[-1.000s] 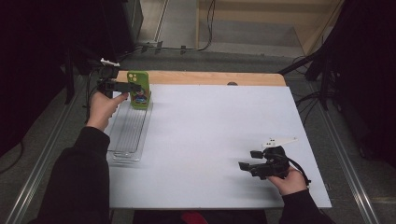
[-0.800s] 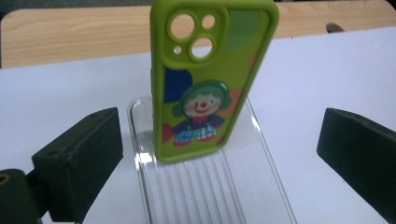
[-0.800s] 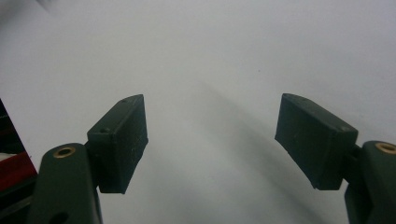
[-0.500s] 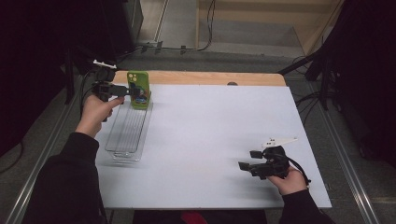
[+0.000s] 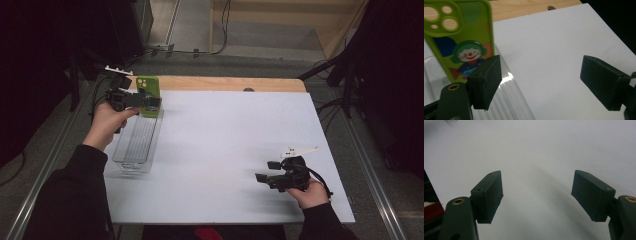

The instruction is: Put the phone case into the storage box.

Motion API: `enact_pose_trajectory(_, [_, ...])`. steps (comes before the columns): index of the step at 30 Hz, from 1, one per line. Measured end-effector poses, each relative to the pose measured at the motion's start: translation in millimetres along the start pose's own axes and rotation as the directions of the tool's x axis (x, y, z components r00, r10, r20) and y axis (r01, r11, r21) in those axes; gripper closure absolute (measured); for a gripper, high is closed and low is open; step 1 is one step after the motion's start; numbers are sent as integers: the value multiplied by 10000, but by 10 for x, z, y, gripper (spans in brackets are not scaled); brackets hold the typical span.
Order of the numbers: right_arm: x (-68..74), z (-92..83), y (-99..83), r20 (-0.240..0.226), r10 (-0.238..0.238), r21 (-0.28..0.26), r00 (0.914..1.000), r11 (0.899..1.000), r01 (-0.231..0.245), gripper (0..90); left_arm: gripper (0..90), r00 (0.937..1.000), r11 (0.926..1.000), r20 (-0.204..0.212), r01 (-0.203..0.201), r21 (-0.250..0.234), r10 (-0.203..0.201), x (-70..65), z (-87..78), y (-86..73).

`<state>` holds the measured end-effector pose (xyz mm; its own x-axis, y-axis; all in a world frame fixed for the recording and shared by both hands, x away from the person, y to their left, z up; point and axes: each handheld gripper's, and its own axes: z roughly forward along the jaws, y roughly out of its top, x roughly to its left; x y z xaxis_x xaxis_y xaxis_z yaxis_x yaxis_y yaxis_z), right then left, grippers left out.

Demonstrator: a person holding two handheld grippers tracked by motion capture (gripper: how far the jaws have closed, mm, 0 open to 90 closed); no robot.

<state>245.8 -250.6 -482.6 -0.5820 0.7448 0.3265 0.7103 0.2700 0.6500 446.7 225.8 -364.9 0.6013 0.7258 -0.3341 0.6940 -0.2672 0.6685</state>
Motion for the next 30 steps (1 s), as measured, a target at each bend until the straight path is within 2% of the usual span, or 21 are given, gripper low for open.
enact_pose_trajectory(3, [-3, 1, 1, -18, -4, -15, 10000, 10000, 4, 233, 181, 9992, 9995, 317, -234, 194, 228, -44, 44, -14])
enact_pose_trajectory(5, [-5, 6, 4, -1, 3, 1, 10000, 10000, -3, 233, 182, 9992, 9993, 283, -306, 227, 299, -61, 64, -14])
enact_pose_trajectory(10, [0, 8, 7, -18, -39, 3, 10000, 10000, 39, 233, 182, 9975, 9989, 584, -411, 238, 397, -148, 113, -39])
enact_pose_trajectory(15, [-1, 16, 8, -56, 25, 32, 10000, 10000, -24, 234, 182, 9910, 9981, 1241, -547, 280, 509, -232, 173, -95])
enact_pose_trajectory(17, [-1, 21, 9, -84, -7, 53, 10000, 10000, 8, 233, 181, 9902, 9969, 1260, -661, 417, 604, -271, 210, -119])
enact_pose_trajectory(22, [-2, 25, 11, -92, 7, 81, 10000, 10000, -6, 234, 181, 9845, 9957, 1599, -797, 469, 713, -365, 274, -183])
enact_pose_trajectory(26, [-3, 26, 12, -97, -11, 73, 10000, 10000, 12, 234, 180, 9823, 9953, 1712, -847, 462, 756, -415, 303, -209])
enact_pose_trajectory(30, [-4, 27, 11, -99, 7, 85, 10000, 10000, -6, 234, 180, 9839, 9954, 1642, -795, 527, 699, -438, 335, -240])
